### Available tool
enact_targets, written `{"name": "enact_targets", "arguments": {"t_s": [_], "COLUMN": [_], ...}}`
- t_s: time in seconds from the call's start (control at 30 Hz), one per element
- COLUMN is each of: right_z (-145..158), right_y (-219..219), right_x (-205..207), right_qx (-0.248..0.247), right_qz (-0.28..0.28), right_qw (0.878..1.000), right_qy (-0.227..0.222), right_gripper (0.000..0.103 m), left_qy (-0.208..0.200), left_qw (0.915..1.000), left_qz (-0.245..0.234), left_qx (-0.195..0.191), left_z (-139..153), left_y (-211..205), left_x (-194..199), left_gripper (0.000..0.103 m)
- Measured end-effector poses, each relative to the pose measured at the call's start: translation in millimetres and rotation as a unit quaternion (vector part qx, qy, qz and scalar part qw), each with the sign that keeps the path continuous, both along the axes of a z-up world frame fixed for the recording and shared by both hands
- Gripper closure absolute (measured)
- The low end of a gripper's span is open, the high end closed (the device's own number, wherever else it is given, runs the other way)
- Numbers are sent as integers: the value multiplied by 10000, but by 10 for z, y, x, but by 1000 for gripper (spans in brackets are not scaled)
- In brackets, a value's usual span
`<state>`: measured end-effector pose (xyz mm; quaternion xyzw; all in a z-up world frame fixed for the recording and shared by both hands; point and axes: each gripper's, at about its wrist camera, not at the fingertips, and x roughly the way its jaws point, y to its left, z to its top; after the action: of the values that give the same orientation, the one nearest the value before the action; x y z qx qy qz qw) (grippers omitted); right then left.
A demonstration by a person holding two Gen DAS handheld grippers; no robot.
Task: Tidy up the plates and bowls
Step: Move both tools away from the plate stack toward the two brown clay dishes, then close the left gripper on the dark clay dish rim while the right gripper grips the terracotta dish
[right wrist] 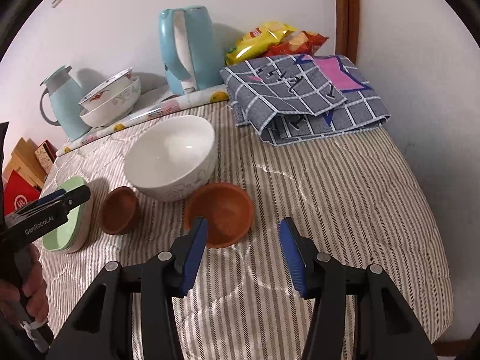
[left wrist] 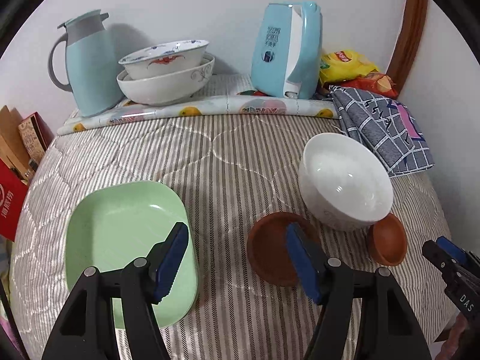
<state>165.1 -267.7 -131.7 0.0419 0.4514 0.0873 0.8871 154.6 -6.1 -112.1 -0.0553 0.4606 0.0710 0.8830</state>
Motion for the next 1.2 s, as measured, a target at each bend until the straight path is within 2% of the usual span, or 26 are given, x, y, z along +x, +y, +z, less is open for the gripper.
{"name": "enact_targets", "arguments": {"t_s": [0.07, 0.47, 0.67, 1.0, 1.2], "right_z": [-45, -282, -361, -491, -552], "right_y": [-18, 10, 27, 48, 74], "right_x": [38, 241, 299, 360, 382], "right_qx": [14, 76, 119, 172, 193], "right_qz": [-15, 62, 79, 94, 89], "right_qw": [10000, 9997, 9994, 9987, 9982], "right_qy": [31, 246, 317, 477, 559], "right_gripper": [58, 58, 58, 58, 58], "left_qy": [61, 167, 180, 334, 423], "left_qw": [10000, 9998, 9997, 9992, 9984], "left_qz": [18, 9, -155, -231, -355], "left_qx": [-38, -105, 57, -68, -73], "left_z": [-52, -198, -234, -376, -449], "left_y": [8, -8, -88, -109, -158], "left_x": [35, 171, 221, 239, 258], "left_gripper": [38, 38, 38, 38, 46]}}
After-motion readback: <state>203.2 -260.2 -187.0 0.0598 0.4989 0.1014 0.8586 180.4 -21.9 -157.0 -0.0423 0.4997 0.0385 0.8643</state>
